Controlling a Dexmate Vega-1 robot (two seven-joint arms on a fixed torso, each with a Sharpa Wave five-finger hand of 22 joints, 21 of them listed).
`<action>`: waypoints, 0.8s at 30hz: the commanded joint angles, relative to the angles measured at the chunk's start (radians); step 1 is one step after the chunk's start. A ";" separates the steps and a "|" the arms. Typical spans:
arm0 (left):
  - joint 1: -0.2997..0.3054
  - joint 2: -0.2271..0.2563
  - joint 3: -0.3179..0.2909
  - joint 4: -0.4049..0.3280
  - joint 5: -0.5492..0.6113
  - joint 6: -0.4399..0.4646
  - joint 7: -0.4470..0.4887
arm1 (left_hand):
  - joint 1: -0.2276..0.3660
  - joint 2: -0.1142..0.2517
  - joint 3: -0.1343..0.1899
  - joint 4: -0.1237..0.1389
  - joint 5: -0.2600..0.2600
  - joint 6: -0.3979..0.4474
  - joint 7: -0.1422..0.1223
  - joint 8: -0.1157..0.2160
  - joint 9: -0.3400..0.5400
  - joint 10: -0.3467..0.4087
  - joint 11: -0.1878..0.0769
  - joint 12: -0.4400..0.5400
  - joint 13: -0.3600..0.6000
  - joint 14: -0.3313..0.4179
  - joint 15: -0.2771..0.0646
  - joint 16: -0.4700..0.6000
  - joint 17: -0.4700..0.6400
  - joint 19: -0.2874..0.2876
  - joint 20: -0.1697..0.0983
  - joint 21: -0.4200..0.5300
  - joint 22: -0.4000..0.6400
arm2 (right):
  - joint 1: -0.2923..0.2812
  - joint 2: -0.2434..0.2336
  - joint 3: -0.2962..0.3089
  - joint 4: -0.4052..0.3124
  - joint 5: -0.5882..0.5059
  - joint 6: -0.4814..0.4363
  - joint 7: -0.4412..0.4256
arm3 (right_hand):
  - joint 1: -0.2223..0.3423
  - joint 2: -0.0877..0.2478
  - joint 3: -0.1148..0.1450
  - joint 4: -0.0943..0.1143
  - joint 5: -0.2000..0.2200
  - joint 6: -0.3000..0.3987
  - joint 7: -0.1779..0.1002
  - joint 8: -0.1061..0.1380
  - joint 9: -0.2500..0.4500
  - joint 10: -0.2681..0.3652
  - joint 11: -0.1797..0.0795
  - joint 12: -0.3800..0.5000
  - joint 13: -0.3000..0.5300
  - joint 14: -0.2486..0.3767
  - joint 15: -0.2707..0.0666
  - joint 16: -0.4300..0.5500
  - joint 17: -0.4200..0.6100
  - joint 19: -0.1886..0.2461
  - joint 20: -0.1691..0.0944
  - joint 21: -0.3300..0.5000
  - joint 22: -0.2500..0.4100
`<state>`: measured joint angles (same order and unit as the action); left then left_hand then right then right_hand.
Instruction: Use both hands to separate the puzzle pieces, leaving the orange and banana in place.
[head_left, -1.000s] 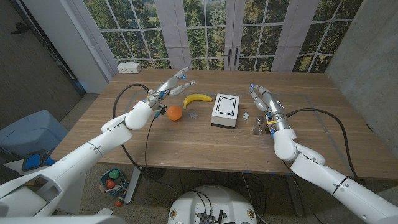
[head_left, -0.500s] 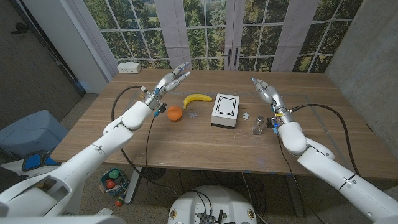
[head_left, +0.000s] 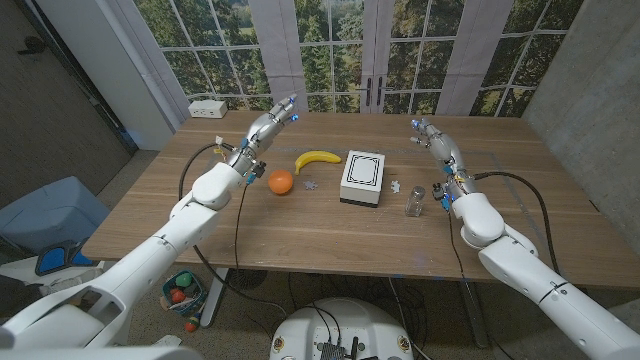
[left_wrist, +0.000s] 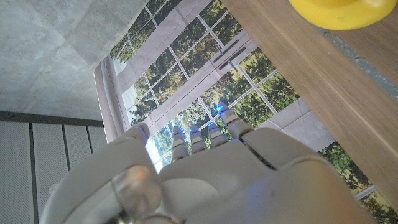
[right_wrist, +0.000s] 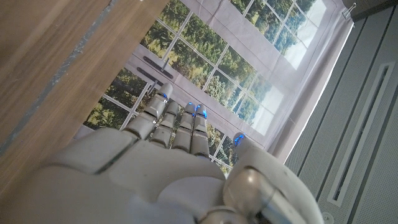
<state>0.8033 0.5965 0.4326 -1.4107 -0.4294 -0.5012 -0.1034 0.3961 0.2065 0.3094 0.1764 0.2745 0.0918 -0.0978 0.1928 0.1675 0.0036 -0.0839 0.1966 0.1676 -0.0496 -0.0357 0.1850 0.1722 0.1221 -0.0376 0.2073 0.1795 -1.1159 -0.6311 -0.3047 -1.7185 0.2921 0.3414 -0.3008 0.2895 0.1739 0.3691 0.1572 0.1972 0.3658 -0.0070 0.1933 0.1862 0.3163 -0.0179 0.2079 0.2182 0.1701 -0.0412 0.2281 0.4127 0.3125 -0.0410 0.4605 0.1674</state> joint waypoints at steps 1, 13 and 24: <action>0.016 -0.087 -0.044 0.048 -0.244 0.009 -0.101 | -0.012 0.015 0.020 0.002 0.012 0.009 -0.003 0.004 0.002 0.010 -0.002 0.003 0.002 0.002 -0.072 0.003 0.002 0.008 -0.017 0.004 0.003 | 0.000 0.076 0.031 0.094 0.162 0.137 0.088 | -0.011 0.017 0.012 0.001 0.005 0.013 0.003 0.009 -0.001 0.013 0.003 0.005 0.001 0.013 -0.065 -0.003 0.000 0.014 -0.059 -0.005 0.003; 0.046 -0.164 -0.109 0.102 -0.415 0.049 -0.128 | -0.024 0.015 0.224 -0.003 0.031 0.116 0.003 0.002 0.001 0.087 -0.031 0.007 0.003 0.024 -0.094 0.000 0.001 0.002 -0.021 0.003 0.005 | -0.002 0.173 0.082 0.196 0.376 0.275 0.192 | -0.017 0.013 0.024 -0.001 0.004 0.018 0.014 0.008 -0.001 0.018 0.010 0.004 -0.002 0.019 -0.057 -0.007 -0.011 0.019 -0.057 -0.010 0.003; 0.129 -0.173 -0.158 0.069 -0.424 0.032 -0.053 | -0.047 0.001 0.310 -0.007 0.008 0.029 0.042 -0.027 0.002 0.022 0.025 -0.020 0.002 -0.011 -0.070 -0.012 0.003 -0.018 -0.028 -0.003 0.004 | 0.010 0.189 0.101 0.204 0.480 0.292 0.293 | -0.021 0.009 0.035 -0.005 0.003 0.032 0.024 0.011 -0.001 0.028 0.017 0.006 -0.005 0.027 -0.055 -0.010 -0.022 0.024 -0.055 -0.015 0.003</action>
<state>0.8673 0.4379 0.3186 -1.3237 -0.8183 -0.4583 -0.2033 0.3561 0.1954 0.6093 0.1706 0.2881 0.1301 -0.0589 0.1661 0.1676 0.0364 -0.0545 0.1778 0.1677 -0.0452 -0.0343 0.1770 0.1722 0.1144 -0.0375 0.2071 0.1792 -1.1196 -0.4682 -0.2227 -1.5398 0.6816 0.6065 -0.0848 0.2710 0.1712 0.3966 0.1545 0.1972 0.3891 0.0161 0.2004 0.1814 0.3342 0.0001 0.2078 0.2135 0.1900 -0.0393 0.2202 0.3900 0.3251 -0.0394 0.4473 0.1676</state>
